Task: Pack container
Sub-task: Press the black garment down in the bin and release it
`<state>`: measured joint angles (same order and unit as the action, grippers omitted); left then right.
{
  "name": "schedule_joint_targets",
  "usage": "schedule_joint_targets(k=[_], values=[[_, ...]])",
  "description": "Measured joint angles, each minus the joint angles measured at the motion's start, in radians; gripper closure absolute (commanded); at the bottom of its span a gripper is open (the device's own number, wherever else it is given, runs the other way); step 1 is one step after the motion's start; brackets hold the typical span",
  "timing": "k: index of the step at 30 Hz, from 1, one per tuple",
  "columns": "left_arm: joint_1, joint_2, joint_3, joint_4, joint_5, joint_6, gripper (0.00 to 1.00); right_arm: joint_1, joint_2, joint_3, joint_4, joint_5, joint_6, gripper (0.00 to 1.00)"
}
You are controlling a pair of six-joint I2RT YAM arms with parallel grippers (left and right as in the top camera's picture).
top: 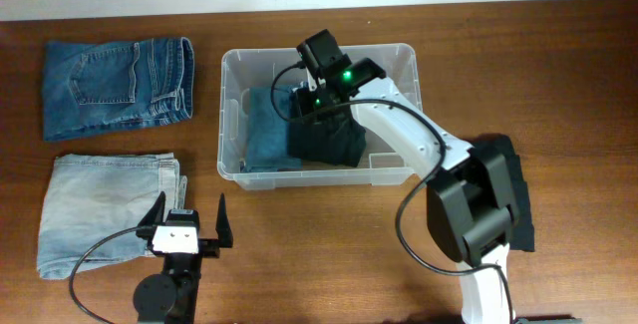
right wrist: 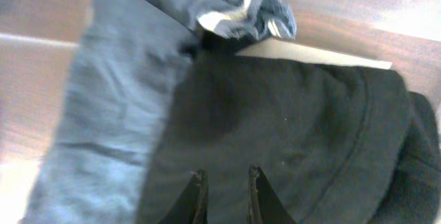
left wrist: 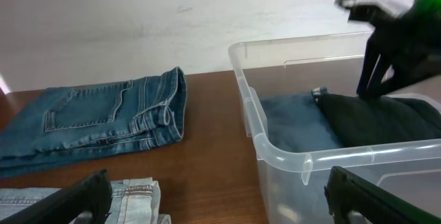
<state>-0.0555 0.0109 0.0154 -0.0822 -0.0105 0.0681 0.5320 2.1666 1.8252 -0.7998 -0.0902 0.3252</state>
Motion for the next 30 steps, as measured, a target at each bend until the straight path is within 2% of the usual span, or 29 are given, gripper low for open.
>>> schedule_joint_targets(k=[12,16,25,30], values=[[0.000,0.000,0.000,0.000,0.000,0.000,0.01,0.037,0.068,0.000,0.005,0.007,0.007,0.86],[0.000,0.000,0.000,0.000,0.000,0.000,0.01,0.053,0.091,0.000,0.000,0.020,0.008,0.92],[0.000,0.000,0.000,0.000,0.000,0.000,0.01,0.065,0.095,0.014,-0.089,0.154,0.007,0.93],[0.000,0.000,0.000,0.000,0.000,0.000,0.01,0.071,0.095,0.102,-0.148,0.192,0.008,0.91]])
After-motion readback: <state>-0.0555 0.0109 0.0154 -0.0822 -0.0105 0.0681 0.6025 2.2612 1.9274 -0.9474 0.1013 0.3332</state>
